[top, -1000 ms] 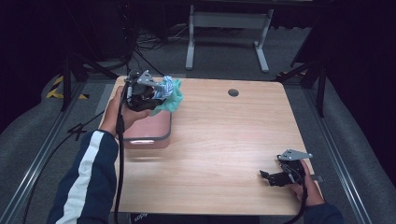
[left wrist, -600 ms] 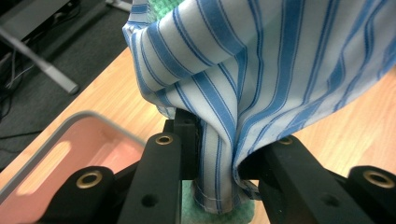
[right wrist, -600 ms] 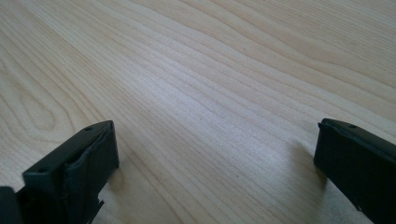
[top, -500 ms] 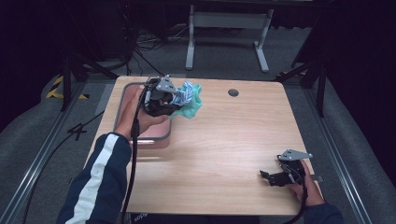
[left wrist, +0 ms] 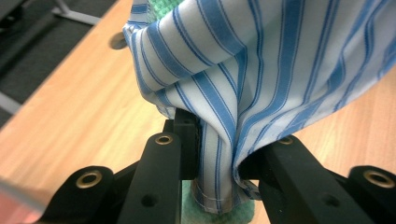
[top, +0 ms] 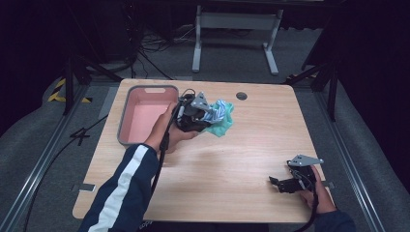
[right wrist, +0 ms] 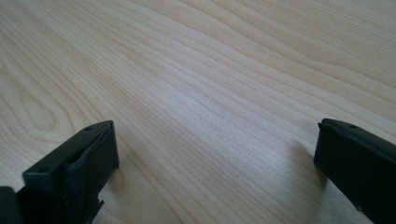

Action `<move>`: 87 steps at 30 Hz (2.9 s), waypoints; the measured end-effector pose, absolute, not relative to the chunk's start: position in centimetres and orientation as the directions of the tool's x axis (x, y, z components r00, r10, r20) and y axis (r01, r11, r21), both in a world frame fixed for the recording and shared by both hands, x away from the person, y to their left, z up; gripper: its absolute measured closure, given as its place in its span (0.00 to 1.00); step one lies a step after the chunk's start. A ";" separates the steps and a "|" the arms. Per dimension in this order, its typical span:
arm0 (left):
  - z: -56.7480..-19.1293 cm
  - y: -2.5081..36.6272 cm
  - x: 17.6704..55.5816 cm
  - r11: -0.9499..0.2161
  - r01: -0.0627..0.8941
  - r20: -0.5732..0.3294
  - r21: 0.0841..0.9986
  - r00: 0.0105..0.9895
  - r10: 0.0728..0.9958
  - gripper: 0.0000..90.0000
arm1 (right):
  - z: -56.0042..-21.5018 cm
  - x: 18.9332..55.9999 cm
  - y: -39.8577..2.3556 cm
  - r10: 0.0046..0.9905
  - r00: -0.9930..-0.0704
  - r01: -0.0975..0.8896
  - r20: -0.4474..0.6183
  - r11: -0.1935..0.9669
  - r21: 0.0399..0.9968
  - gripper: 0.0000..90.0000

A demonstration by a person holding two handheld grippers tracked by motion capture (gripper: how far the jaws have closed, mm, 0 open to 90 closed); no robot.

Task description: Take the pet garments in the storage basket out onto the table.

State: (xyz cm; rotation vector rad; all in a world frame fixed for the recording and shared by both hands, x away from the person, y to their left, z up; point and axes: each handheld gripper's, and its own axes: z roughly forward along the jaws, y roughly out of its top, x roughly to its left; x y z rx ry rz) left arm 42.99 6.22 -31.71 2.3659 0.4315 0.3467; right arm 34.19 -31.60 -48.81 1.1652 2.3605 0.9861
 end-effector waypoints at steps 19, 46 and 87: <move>-38.7 1.6 44.3 -0.750 0.269 0.057 0.604 0.924 0.378 0.83 | -48.8 34.2 -31.6 0.791 -0.612 0.563 0.010 0.427 0.708 0.00; -42.6 -0.8 43.7 -0.806 0.274 0.057 0.524 0.933 0.355 0.51 | -48.8 34.2 -31.6 0.791 -0.612 0.563 0.009 0.427 0.708 0.00; -37.0 4.0 40.9 -0.776 0.169 0.246 0.608 0.889 0.386 0.25 | -48.8 34.2 -31.6 0.792 -0.610 0.564 0.012 0.424 0.709 0.00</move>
